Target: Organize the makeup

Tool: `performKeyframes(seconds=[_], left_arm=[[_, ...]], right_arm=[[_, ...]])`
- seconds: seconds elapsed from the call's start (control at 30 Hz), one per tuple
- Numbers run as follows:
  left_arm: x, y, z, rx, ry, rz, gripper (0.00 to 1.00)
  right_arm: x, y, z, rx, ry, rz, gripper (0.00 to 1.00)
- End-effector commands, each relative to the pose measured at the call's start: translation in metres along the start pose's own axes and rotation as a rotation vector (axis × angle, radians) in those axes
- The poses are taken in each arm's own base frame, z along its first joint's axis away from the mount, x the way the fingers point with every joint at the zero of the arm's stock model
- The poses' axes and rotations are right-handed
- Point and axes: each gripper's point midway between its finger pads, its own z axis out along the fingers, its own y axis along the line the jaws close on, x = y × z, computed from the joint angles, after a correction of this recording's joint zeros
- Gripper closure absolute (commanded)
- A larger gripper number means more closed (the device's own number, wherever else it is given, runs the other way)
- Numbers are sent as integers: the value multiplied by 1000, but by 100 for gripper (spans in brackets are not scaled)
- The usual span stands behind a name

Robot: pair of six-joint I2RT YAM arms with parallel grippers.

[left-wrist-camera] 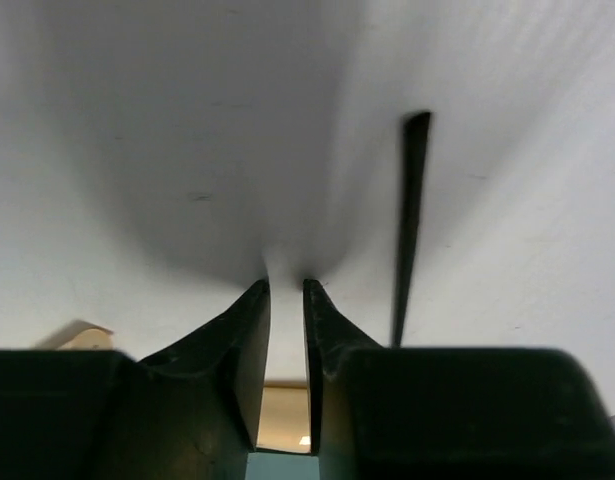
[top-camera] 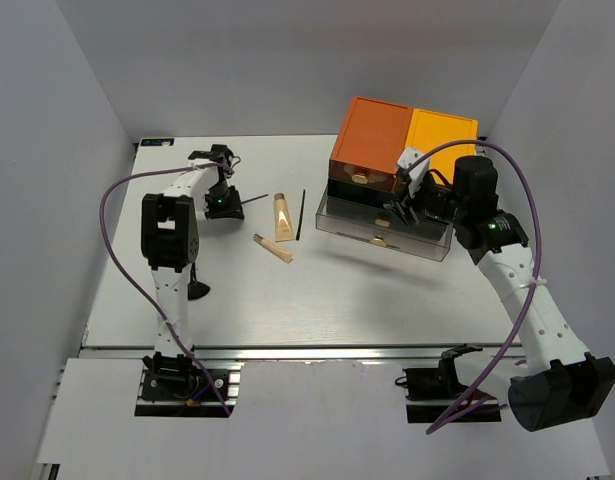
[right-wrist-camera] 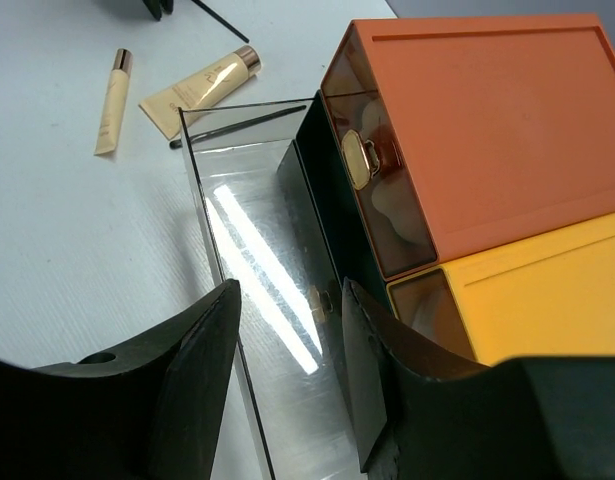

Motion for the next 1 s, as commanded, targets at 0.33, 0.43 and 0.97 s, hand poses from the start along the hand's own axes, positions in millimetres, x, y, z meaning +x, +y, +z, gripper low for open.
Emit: performKeyframes(seconds=[0.33, 0.43, 0.97], left_arm=[[6, -30, -9, 177, 30, 138, 32], [6, -49, -16, 212, 44, 110, 31], [-20, 2, 28, -135, 10, 39, 33]], right_arm=[[-13, -1, -6, 13, -66, -15, 50], [-9, 0, -6, 13, -62, -12, 49], [-8, -11, -14, 67, -76, -24, 50]])
